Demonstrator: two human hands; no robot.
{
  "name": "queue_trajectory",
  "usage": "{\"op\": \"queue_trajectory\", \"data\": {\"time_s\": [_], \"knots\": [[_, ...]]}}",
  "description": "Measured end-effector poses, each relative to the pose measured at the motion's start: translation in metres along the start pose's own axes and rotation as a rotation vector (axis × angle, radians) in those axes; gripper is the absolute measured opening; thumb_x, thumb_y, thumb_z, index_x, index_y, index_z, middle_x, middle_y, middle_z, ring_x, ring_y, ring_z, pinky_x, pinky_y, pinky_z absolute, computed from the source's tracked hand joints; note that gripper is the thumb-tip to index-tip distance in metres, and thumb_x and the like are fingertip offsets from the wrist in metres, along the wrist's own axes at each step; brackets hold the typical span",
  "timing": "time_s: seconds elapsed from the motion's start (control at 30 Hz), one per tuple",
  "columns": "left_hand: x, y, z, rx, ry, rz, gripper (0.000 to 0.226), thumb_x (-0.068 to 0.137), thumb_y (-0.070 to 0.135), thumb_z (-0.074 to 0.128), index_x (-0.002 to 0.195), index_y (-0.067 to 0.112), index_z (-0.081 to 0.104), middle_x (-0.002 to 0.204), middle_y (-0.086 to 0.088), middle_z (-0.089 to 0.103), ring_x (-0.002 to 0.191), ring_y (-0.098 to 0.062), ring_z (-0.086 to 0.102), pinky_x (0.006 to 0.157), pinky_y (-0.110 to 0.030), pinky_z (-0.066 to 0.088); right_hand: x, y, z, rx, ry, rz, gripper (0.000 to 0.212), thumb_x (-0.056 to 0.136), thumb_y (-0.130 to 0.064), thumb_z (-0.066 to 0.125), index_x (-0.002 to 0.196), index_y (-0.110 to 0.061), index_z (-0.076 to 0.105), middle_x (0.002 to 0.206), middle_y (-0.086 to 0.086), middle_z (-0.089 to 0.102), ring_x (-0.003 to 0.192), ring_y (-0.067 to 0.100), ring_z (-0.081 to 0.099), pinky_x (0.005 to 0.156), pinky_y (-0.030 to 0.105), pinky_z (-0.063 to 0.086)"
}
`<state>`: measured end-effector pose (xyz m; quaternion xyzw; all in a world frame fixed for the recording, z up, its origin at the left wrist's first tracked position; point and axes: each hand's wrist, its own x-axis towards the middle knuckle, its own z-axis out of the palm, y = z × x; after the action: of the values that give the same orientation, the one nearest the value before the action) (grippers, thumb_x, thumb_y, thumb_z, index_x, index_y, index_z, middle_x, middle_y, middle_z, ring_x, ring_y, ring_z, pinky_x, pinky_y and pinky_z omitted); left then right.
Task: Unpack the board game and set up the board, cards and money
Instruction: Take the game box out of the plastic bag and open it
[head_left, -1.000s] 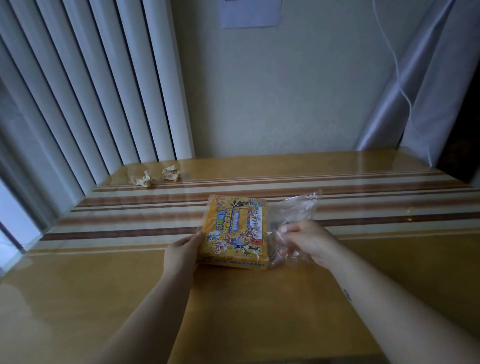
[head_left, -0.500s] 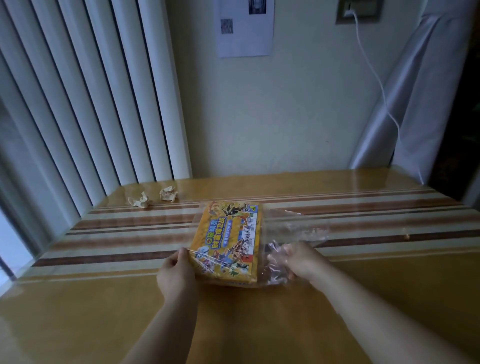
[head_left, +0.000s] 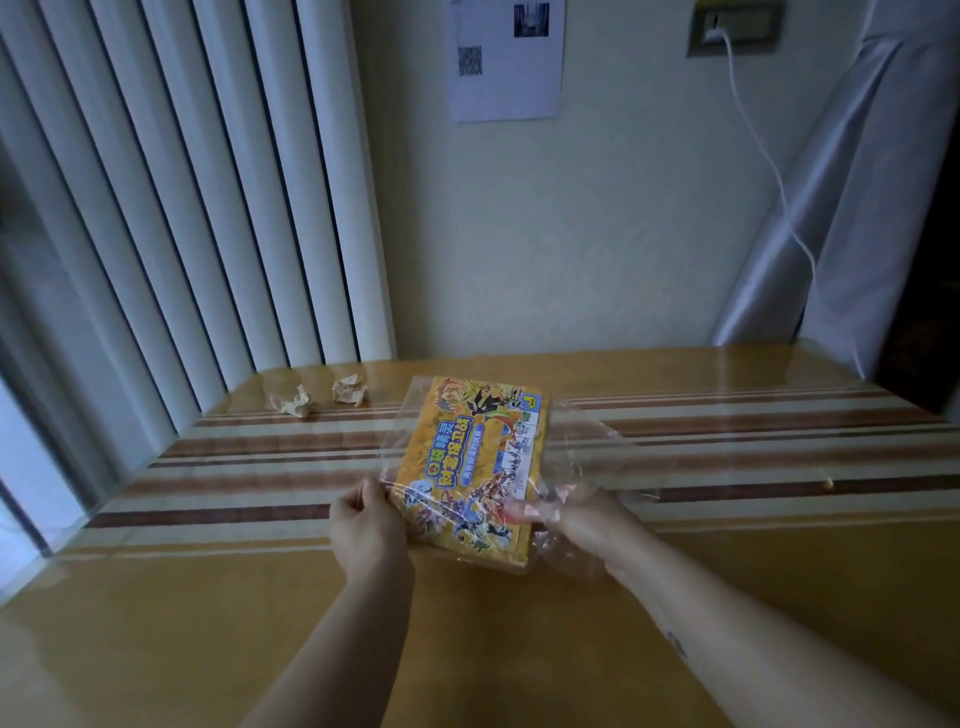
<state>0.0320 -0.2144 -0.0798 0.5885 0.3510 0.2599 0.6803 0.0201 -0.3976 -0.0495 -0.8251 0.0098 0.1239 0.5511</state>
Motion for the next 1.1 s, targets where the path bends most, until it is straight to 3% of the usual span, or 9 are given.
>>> {"op": "queue_trajectory", "data": {"time_s": [0.2, 0.4, 0.53, 0.63, 0.7, 0.83, 0.93, 1.0, 1.1], "knots": [[-0.001, -0.003, -0.015, 0.158, -0.031, 0.34, 0.016, 0.098, 0.02, 0.047, 0.09, 0.007, 0.051, 0.078, -0.001, 0.053, 0.076, -0.02, 0.049, 0.062, -0.026, 0.027, 0.007, -0.005, -0.002, -0.013, 0.006, 0.02, 0.064, 0.077, -0.042, 0.073, 0.119, 0.004, 0.06, 0.125, 0.017, 0.06, 0.114, 0.027, 0.058, 0.094, 0.032, 0.042], [0.012, -0.003, -0.025, 0.284, -0.137, 0.531, 0.021, 0.099, 0.018, 0.045, 0.085, 0.003, 0.048, 0.068, -0.001, 0.053, 0.062, -0.013, 0.047, 0.052, -0.023, 0.032, 0.011, -0.006, -0.008, -0.024, -0.073, 0.023, 0.055, 0.083, -0.043, 0.066, 0.127, -0.01, 0.056, 0.139, 0.011, 0.049, 0.124, 0.027, 0.048, 0.104, 0.035, 0.033], [0.017, 0.003, -0.027, 0.324, -0.166, 0.553, 0.022, 0.099, 0.019, 0.046, 0.083, 0.004, 0.046, 0.067, 0.0, 0.052, 0.06, -0.01, 0.045, 0.049, -0.018, 0.029, 0.012, -0.007, -0.01, -0.014, -0.11, 0.005, 0.03, 0.096, -0.029, 0.051, 0.117, -0.012, 0.063, 0.104, 0.002, 0.062, 0.087, 0.017, 0.058, 0.094, 0.038, 0.043], [0.023, 0.004, -0.03, 0.332, -0.18, 0.569, 0.024, 0.098, 0.019, 0.048, 0.076, 0.01, 0.043, 0.066, -0.001, 0.051, 0.06, -0.01, 0.045, 0.048, -0.018, 0.029, 0.01, -0.007, -0.011, -0.021, -0.125, -0.023, 0.024, 0.095, -0.032, 0.051, 0.111, -0.021, 0.064, 0.121, 0.002, 0.057, 0.11, 0.024, 0.055, 0.101, 0.038, 0.041], [0.027, 0.002, -0.032, 0.343, -0.205, 0.576, 0.025, 0.097, 0.02, 0.049, 0.074, 0.013, 0.043, 0.066, -0.002, 0.051, 0.06, -0.013, 0.045, 0.051, -0.022, 0.031, 0.008, -0.009, -0.011, -0.015, -0.166, -0.031, 0.044, 0.092, -0.04, 0.054, 0.129, -0.017, 0.055, 0.148, 0.01, 0.037, 0.135, 0.029, 0.036, 0.11, 0.041, 0.028], [0.042, 0.001, -0.038, 0.418, -0.357, 0.465, 0.02, 0.094, 0.028, 0.055, 0.085, 0.011, 0.051, 0.073, -0.002, 0.055, 0.068, -0.021, 0.05, 0.055, -0.029, 0.039, 0.001, -0.013, -0.015, 0.027, -0.217, -0.034, 0.052, 0.089, -0.039, 0.057, 0.135, -0.017, 0.044, 0.154, 0.01, 0.027, 0.142, 0.026, 0.024, 0.116, 0.043, 0.019], [0.05, 0.014, -0.048, 0.314, -0.645, 0.049, 0.036, 0.088, 0.05, 0.055, 0.108, 0.019, 0.054, 0.1, -0.006, 0.061, 0.09, -0.025, 0.063, 0.067, -0.036, 0.055, 0.0, -0.011, -0.025, 0.06, -0.253, -0.029, 0.04, 0.092, -0.028, 0.056, 0.128, -0.018, 0.045, 0.147, 0.005, 0.034, 0.136, 0.024, 0.033, 0.113, 0.039, 0.021], [0.048, 0.023, -0.048, 0.349, -0.802, -0.104, 0.041, 0.089, 0.059, 0.046, 0.107, 0.023, 0.056, 0.103, -0.008, 0.063, 0.097, -0.03, 0.064, 0.07, -0.037, 0.056, -0.001, -0.012, -0.027, 0.051, -0.295, -0.013, 0.056, 0.088, -0.026, 0.059, 0.137, -0.015, 0.037, 0.141, 0.0, 0.038, 0.132, 0.023, 0.037, 0.112, 0.037, 0.022], [0.04, 0.026, -0.032, 0.355, -0.731, -0.047, 0.033, 0.098, 0.038, 0.046, 0.092, 0.009, 0.059, 0.083, -0.012, 0.063, 0.074, -0.023, 0.062, 0.065, -0.033, 0.051, 0.001, -0.012, -0.024, -0.034, -0.334, 0.003, 0.053, 0.082, -0.025, 0.066, 0.129, -0.023, 0.043, 0.116, -0.01, 0.051, 0.114, 0.013, 0.048, 0.101, 0.027, 0.031]]}}
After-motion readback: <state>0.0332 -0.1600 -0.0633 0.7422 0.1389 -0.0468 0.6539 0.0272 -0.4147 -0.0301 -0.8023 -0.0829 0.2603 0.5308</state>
